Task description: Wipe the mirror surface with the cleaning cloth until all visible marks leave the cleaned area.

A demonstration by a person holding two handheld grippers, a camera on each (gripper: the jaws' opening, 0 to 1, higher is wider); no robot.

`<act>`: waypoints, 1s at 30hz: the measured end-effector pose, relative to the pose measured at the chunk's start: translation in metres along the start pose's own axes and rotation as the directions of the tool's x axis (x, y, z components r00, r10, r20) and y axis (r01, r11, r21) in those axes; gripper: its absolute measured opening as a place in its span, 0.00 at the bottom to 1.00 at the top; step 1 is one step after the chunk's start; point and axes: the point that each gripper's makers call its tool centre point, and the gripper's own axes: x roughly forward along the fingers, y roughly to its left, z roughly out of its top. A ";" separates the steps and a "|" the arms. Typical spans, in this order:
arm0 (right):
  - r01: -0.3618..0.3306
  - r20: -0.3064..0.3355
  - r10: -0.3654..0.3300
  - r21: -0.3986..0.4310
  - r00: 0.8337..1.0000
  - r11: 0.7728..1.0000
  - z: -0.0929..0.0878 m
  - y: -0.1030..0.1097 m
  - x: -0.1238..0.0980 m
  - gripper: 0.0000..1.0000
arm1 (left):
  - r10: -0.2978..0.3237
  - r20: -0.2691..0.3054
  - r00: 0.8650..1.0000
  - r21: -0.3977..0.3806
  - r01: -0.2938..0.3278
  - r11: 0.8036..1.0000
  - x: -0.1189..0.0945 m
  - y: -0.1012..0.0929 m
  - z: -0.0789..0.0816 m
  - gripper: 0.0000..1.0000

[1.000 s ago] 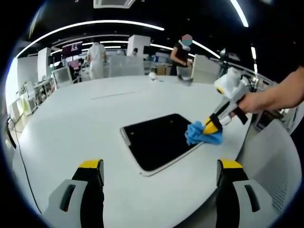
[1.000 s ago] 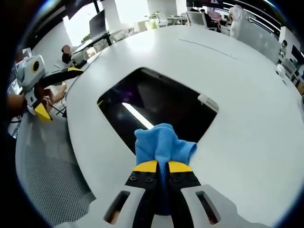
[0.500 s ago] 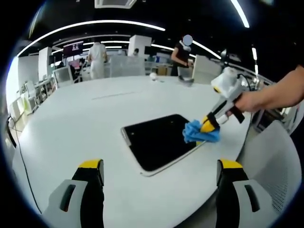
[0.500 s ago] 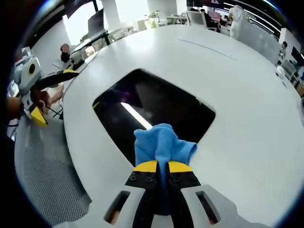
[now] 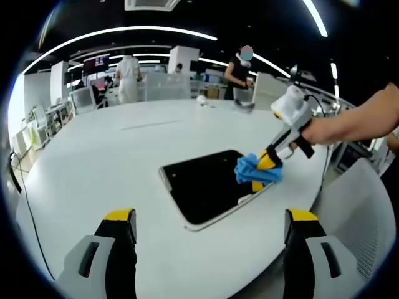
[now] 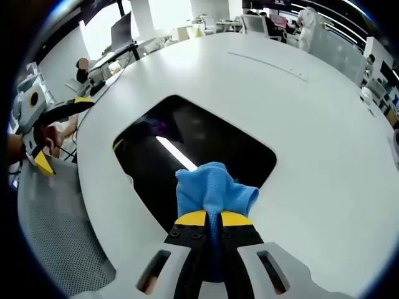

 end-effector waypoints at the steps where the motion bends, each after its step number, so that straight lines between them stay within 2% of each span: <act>1: 0.001 0.000 -0.001 0.001 1.000 1.000 0.002 -0.001 0.001 0.01 | 0.000 0.000 1.000 0.000 0.000 1.000 0.000 0.000 0.000 0.99; 30: 0.002 -0.003 -0.002 0.006 1.000 1.000 0.032 -0.032 0.016 0.01 | 0.009 -0.005 1.000 -0.001 -0.009 1.000 0.001 0.001 -0.001 0.99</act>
